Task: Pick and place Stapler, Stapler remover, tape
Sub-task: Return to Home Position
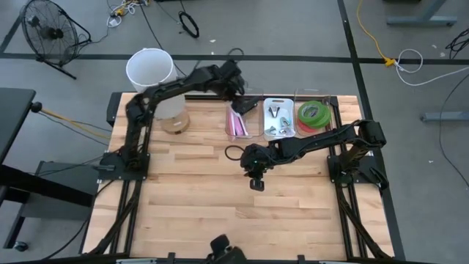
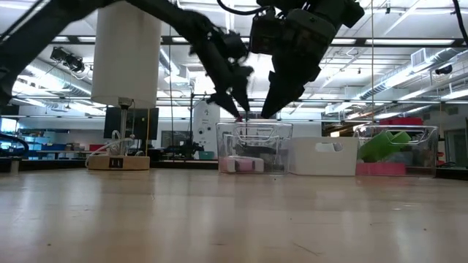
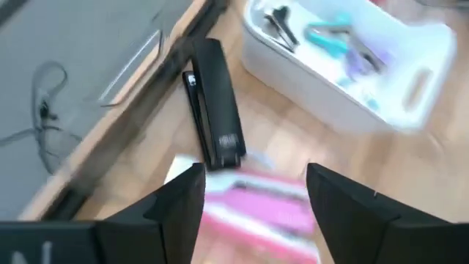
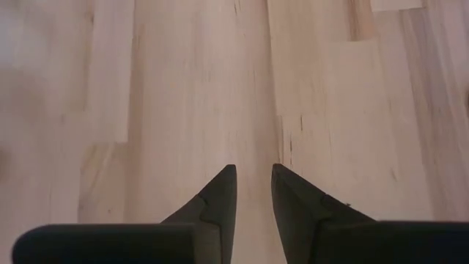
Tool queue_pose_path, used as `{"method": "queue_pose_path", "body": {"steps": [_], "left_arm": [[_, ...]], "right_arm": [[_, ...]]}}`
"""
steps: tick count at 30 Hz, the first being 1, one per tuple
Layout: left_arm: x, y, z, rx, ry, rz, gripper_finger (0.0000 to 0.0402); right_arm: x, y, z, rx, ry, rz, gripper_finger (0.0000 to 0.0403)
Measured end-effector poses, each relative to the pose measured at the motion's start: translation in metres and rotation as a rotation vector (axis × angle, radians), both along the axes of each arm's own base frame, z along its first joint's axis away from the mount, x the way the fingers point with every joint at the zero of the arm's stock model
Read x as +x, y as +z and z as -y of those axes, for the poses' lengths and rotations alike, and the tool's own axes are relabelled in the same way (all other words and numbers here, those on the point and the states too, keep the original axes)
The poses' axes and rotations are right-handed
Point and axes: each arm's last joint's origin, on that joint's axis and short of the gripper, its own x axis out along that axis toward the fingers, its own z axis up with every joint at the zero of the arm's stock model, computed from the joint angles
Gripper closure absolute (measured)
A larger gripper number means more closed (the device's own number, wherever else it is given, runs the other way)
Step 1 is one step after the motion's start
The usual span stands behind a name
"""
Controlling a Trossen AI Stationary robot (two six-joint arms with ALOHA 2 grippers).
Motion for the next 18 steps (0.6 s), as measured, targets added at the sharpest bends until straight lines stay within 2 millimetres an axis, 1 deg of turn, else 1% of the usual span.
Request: {"method": "queue_pose_path", "body": {"steps": [4, 7, 9, 11, 13, 15, 18], "left_arm": [[-0.023, 0.037, 0.030, 0.019, -0.151, -0.066, 0.0172], [-0.040, 0.053, 0.058, -0.019, -0.302, -0.137, 0.0178], [-0.045, 0.060, 0.075, -0.040, -0.366, -0.129, 0.0179], [-0.051, 0.062, 0.091, -0.055, -0.428, -0.093, 0.0179], [-0.058, 0.061, 0.108, -0.044, -0.481, -0.071, 0.0179], [-0.066, 0.052, 0.123, -0.037, -0.503, -0.055, 0.0179], [-0.078, 0.031, 0.145, -0.023, -0.521, -0.007, 0.0179]], "right_arm": [[0.005, 0.004, 0.000, 0.011, -0.014, 0.066, 0.0314], [0.010, 0.008, 0.000, -0.025, 0.007, 0.140, 0.0314], [0.013, 0.010, 0.001, -0.077, 0.014, 0.183, 0.0314], [0.016, 0.013, 0.002, -0.136, 0.007, 0.221, 0.0314], [0.017, 0.014, 0.005, -0.206, -0.003, 0.246, 0.0314], [0.018, 0.015, 0.008, -0.259, -0.012, 0.249, 0.0314], [0.018, 0.015, 0.017, -0.297, -0.035, 0.243, 0.0314]]}}
